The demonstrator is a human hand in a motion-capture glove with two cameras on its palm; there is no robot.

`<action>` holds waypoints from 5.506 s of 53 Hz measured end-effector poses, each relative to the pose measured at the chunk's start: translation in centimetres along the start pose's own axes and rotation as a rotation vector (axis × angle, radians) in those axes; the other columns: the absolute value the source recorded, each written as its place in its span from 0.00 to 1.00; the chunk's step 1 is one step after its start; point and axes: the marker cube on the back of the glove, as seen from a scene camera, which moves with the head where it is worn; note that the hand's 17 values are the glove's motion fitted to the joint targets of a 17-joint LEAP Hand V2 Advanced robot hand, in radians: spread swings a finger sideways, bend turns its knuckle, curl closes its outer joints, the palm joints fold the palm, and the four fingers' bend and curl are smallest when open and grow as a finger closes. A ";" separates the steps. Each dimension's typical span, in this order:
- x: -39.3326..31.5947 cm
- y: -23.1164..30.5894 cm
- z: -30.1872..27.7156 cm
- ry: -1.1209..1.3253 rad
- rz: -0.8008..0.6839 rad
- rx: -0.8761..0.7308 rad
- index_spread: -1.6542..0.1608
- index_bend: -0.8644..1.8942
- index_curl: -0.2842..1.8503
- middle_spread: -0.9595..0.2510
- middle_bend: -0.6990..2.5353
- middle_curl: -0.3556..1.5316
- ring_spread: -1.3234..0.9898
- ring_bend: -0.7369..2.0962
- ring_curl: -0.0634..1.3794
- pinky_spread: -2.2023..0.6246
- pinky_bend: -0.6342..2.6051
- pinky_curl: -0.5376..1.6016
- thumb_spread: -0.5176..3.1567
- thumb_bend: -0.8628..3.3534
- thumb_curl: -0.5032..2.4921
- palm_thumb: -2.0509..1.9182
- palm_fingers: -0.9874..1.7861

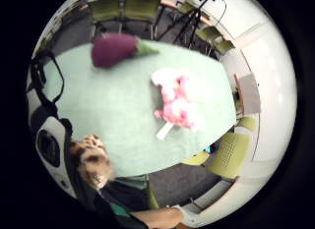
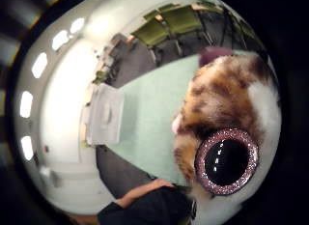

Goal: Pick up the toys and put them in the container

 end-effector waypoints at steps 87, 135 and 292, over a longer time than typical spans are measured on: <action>-30.5 -8.7 -8.8 0.102 -0.569 -0.080 0.83 0.35 0.24 0.78 0.27 0.42 0.51 0.39 0.22 0.75 0.41 0.40 0.41 0.18 0.28 0.48 0.31; 5.7 -18.7 14.0 0.119 -0.072 -0.316 0.77 0.39 0.32 0.75 0.26 0.35 0.48 0.31 0.20 0.77 0.36 0.40 0.37 0.18 0.23 0.47 0.30; -41.1 -6.2 -6.7 0.068 -0.690 -0.226 0.78 0.32 0.34 0.77 0.31 0.40 0.52 0.41 0.23 0.76 0.46 0.41 0.37 0.16 0.29 0.46 0.24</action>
